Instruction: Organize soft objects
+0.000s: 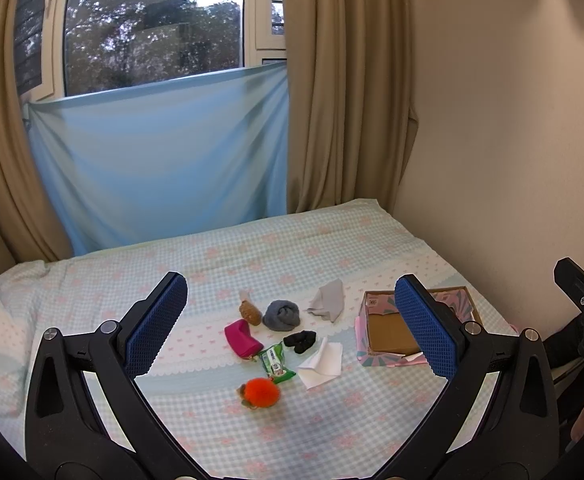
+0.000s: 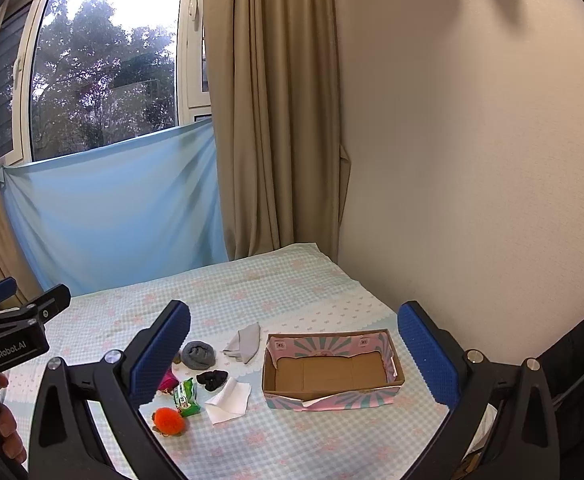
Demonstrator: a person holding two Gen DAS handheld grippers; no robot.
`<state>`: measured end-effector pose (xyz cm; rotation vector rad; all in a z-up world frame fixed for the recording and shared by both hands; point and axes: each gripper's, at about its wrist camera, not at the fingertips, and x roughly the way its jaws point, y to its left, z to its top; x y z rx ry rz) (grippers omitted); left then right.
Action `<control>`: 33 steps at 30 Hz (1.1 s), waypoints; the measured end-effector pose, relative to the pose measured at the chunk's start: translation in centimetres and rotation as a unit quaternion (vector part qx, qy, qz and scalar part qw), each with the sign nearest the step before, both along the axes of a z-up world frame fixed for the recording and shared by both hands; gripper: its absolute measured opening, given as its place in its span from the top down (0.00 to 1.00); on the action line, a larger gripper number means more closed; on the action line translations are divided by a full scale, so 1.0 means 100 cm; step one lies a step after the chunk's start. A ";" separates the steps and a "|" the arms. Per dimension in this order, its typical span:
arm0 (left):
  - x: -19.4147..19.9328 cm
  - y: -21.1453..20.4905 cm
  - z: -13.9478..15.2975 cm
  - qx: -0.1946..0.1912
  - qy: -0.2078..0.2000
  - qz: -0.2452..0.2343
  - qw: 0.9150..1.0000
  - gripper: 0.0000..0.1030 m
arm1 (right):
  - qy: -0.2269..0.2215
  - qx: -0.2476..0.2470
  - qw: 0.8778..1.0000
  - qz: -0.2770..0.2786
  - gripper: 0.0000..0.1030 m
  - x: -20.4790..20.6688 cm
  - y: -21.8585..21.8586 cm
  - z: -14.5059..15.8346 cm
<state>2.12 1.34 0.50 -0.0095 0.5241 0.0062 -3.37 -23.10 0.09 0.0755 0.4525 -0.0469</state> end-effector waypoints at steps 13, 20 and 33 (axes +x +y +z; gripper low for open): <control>0.010 0.011 -0.010 -0.003 0.019 -0.002 1.000 0.01 | 0.006 -0.002 1.000 0.002 0.00 0.005 0.006 -0.001; 0.030 0.050 -0.034 -0.012 0.062 0.020 0.998 0.01 | 0.038 0.002 0.999 0.003 0.00 0.025 0.026 -0.016; 0.108 0.135 -0.148 -0.034 0.168 0.047 0.984 0.01 | 0.125 0.028 0.992 0.018 0.00 0.080 0.087 -0.115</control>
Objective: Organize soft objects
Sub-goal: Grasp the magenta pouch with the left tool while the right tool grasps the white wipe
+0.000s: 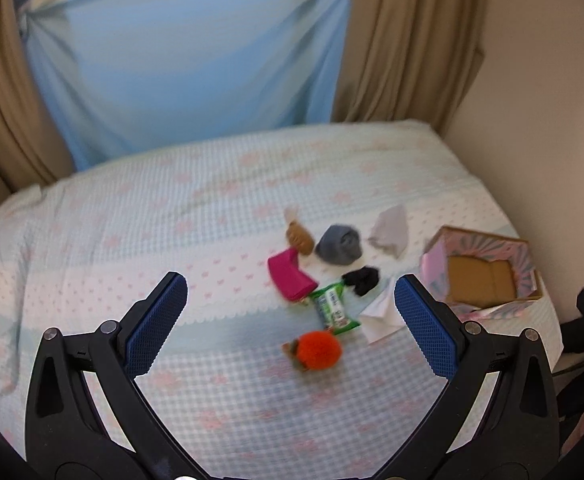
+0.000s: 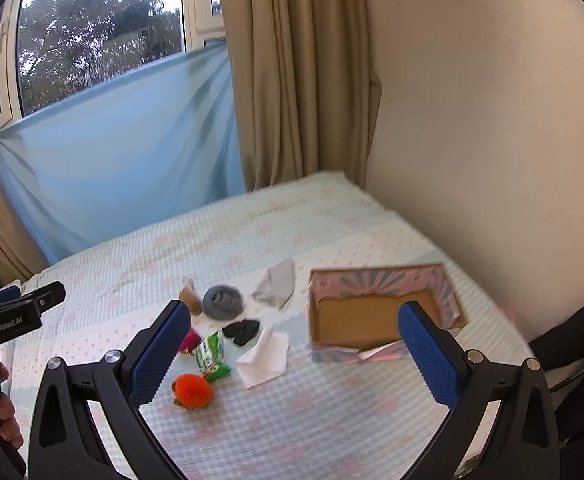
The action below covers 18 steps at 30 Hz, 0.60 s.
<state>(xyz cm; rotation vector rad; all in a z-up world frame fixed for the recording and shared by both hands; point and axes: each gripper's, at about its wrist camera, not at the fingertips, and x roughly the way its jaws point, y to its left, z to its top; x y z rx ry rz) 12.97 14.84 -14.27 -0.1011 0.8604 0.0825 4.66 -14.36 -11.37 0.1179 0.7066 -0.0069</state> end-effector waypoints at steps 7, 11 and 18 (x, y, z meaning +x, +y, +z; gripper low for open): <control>0.060 0.026 -0.087 -0.034 0.072 0.023 0.997 0.01 | 0.047 0.027 0.999 -0.008 0.00 0.044 0.023 -0.070; 0.095 0.031 -0.131 -0.039 0.097 0.023 0.994 0.01 | 0.081 0.046 0.995 -0.024 0.00 0.072 0.034 -0.120; 0.150 0.027 -0.212 -0.058 0.153 0.013 0.986 0.01 | 0.139 0.072 0.986 -0.061 0.00 0.113 0.050 -0.207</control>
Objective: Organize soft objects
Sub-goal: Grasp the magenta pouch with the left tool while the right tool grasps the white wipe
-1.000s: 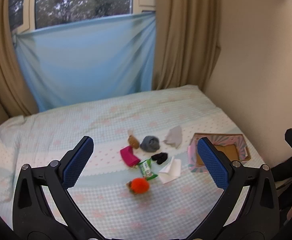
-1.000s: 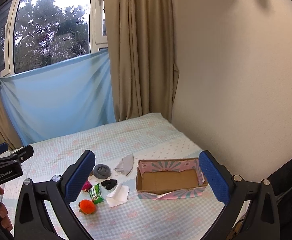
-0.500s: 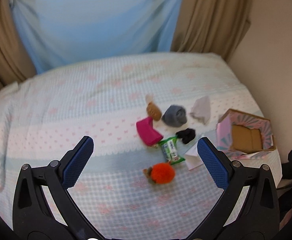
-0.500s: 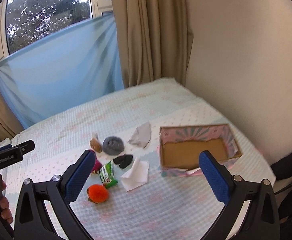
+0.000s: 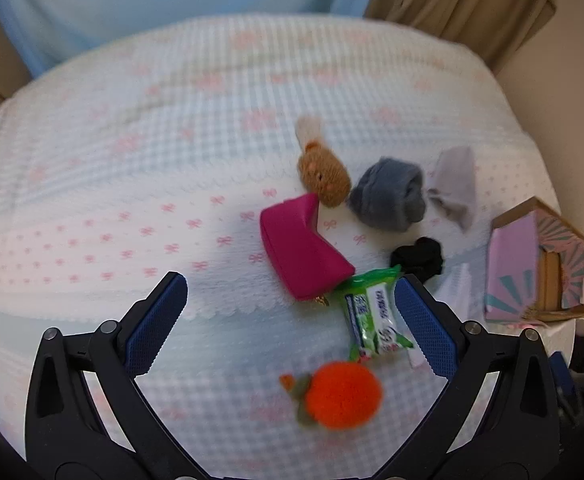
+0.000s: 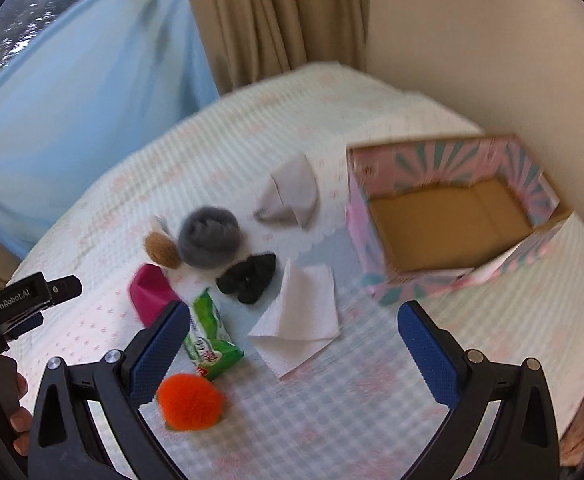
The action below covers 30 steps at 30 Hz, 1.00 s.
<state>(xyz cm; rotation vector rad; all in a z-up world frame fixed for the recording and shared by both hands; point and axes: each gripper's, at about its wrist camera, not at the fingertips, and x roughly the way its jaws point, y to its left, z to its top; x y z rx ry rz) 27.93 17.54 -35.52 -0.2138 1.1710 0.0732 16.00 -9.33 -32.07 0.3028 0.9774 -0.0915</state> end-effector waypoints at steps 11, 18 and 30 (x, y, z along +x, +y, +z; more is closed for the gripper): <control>0.054 0.000 -0.100 -0.032 0.060 0.000 0.998 0.01 | 0.069 0.010 0.997 -0.041 0.00 0.042 0.013 -0.100; 0.067 -0.004 -0.133 -0.047 0.077 0.002 0.996 0.10 | 0.093 0.002 0.995 -0.036 0.06 0.054 0.018 -0.133; 0.077 -0.017 -0.133 -0.011 0.074 -0.019 0.997 0.49 | 0.091 -0.001 0.996 -0.010 0.43 0.048 0.018 -0.138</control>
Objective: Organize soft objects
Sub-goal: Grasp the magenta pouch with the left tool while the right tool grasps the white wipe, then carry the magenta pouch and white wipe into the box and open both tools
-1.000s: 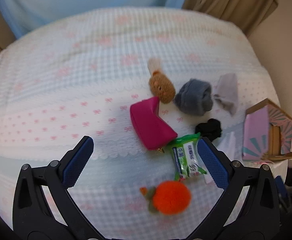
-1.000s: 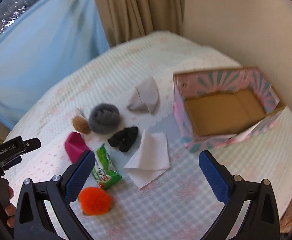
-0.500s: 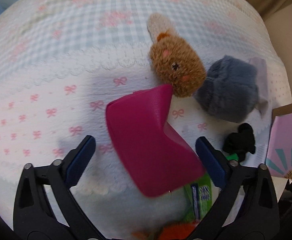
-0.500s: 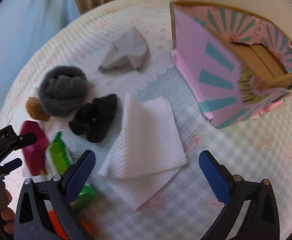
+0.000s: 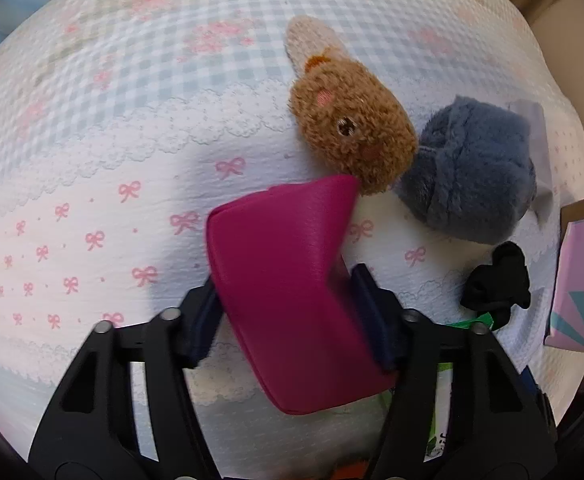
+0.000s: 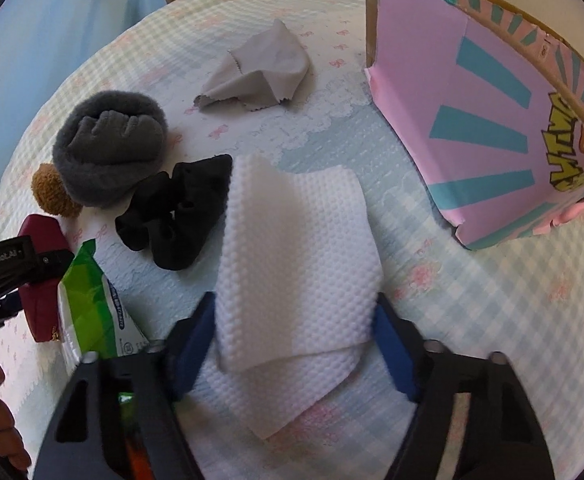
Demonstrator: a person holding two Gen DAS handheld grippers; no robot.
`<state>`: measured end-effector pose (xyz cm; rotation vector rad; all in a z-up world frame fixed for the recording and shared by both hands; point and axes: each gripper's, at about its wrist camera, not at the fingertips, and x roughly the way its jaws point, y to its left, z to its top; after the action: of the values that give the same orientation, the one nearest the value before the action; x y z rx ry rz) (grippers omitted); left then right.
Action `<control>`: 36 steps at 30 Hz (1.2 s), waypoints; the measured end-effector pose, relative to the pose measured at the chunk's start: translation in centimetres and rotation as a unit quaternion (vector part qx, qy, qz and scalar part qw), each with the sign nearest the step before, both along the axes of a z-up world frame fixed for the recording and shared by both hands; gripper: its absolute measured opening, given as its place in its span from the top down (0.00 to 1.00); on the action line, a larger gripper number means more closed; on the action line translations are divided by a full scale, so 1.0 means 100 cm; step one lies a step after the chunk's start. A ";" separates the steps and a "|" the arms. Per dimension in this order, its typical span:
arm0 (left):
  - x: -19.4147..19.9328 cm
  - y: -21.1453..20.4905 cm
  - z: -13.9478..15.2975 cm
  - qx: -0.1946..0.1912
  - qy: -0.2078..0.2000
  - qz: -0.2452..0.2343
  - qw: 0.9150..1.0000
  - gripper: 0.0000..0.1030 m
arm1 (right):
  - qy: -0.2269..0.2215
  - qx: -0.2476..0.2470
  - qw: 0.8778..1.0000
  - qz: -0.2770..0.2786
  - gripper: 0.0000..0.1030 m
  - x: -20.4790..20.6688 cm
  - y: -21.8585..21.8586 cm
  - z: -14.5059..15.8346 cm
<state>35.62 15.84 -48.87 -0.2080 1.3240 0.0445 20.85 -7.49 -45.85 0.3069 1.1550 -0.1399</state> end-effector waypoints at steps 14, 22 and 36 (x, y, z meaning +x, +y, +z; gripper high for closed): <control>-0.026 0.013 0.033 0.010 -0.033 -0.004 0.999 0.66 | -0.033 0.037 0.997 0.063 0.88 -0.018 0.004 0.026; -0.069 0.009 0.106 0.016 -0.076 -0.004 0.997 0.66 | -0.067 0.052 0.994 0.074 0.88 -0.038 -0.013 0.084; -0.109 -0.066 0.285 0.004 -0.159 -0.031 0.987 0.66 | -0.139 0.053 0.986 0.076 0.88 -0.071 -0.104 0.269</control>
<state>24.73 9.21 -20.39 -0.1583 1.0107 -0.0349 13.72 -17.85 -18.96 0.3212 0.9065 0.0966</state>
